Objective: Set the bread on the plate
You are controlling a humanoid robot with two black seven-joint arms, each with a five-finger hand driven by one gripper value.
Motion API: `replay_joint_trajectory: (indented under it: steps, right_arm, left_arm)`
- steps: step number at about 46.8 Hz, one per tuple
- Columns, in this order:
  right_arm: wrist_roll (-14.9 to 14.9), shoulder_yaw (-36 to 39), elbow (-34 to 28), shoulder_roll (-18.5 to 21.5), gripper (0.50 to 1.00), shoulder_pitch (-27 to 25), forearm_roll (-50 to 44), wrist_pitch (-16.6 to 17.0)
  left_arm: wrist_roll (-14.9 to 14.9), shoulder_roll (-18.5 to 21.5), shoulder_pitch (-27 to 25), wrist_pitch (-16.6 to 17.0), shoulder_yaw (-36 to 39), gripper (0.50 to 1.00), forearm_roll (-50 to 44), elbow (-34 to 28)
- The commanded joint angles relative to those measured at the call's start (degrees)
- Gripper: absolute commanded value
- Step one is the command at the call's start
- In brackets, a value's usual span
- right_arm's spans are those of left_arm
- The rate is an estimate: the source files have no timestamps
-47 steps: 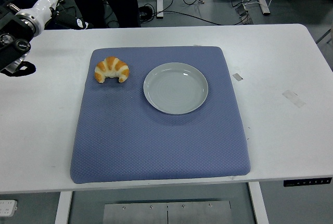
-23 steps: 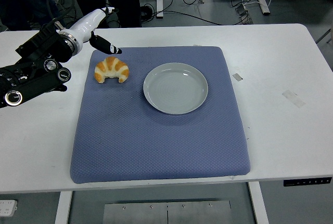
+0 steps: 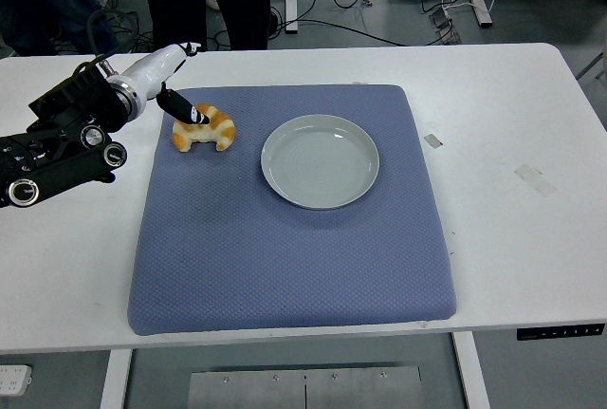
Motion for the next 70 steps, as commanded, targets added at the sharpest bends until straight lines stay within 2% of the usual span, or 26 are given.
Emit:
replay_joint_trajectory:
  steps: [1, 27, 39, 60, 70]
  right_arm:
    - [0.0, 0.0, 0.0, 0.0, 1.0, 0.0, 0.0, 0.0]
    - [0.0, 0.0, 0.0, 0.0, 1.0, 0.0, 0.0, 0.0]
    - [0.0, 0.0, 0.0, 0.0, 1.0, 0.0, 0.0, 0.0]
    - [0.0, 0.0, 0.0, 0.0, 1.0, 0.0, 0.0, 0.0]
    - [0.0, 0.0, 0.0, 0.0, 1.0, 0.0, 0.0, 0.0]
  left_arm:
    - [0.0, 0.0, 0.1, -1.0, 0.2, 0.968, -0.1, 0.5]
    - [-0.6, -0.2, 0.3, -1.5, 3.4, 0.968, 0.8, 3.7]
    - [-1.6, -0.9, 0.7, -1.6, 3.4, 0.948, 3.2, 5.8]
    - [-3.0, -4.0, 0.9, -1.6, 4.8, 0.946, 3.2, 7.7]
    - [-3.4, -4.7, 0.9, -2.8, 4.8, 0.942, 3.2, 8.8]
